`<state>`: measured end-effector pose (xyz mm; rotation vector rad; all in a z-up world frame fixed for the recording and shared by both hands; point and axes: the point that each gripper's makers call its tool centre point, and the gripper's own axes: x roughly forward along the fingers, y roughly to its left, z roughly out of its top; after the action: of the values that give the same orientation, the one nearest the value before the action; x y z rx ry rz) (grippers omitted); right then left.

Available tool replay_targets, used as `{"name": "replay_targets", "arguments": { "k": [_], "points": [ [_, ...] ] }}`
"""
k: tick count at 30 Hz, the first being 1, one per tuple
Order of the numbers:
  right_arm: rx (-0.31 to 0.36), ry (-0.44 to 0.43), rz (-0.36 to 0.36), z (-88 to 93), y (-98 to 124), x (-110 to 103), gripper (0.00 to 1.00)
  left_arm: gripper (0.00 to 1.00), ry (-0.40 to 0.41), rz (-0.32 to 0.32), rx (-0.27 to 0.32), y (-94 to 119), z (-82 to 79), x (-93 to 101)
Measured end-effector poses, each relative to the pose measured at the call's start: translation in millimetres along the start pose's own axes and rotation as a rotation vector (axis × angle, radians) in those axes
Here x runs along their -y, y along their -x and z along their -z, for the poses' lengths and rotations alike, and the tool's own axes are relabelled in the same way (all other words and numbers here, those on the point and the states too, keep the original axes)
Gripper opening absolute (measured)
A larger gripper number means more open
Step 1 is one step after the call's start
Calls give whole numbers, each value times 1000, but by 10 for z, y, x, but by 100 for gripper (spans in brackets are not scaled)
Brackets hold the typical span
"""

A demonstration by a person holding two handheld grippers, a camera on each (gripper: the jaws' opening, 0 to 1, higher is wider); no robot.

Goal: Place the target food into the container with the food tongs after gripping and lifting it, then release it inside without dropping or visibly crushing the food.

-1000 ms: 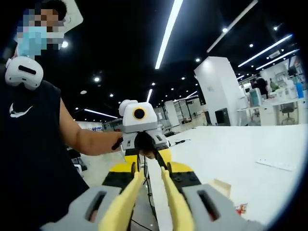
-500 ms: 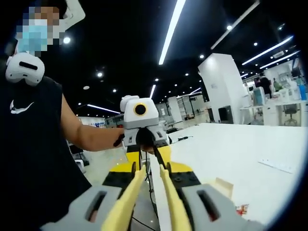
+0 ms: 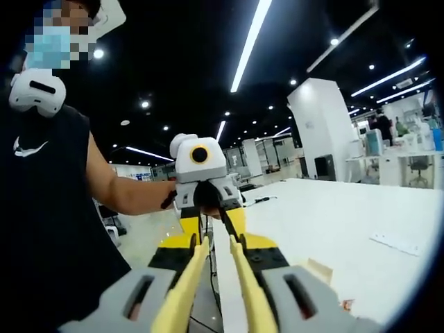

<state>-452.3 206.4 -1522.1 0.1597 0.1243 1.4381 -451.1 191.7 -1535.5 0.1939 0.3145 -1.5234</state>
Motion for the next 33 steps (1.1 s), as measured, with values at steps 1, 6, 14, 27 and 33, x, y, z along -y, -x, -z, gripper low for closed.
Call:
{"name": "replay_targets", "arguments": {
  "k": [1,6,14,27,33],
  "points": [
    [5,-3,4,-6,3,14,24,18,0,-4,5,-3,-6,-15],
    [-10,-16,8,15,9,45,25,22,37,-5,14,-15,17,-44],
    [-21,-16,39,26,59,115,26,41,39,-40,15,-9,58,-90],
    [-118,43,134,81,217,312,27,93,-25,-355,41,403,288,-580],
    [-170,73,209,159,374,471,27,100,-42,-538,54,760,744,-782]
  ]
}}
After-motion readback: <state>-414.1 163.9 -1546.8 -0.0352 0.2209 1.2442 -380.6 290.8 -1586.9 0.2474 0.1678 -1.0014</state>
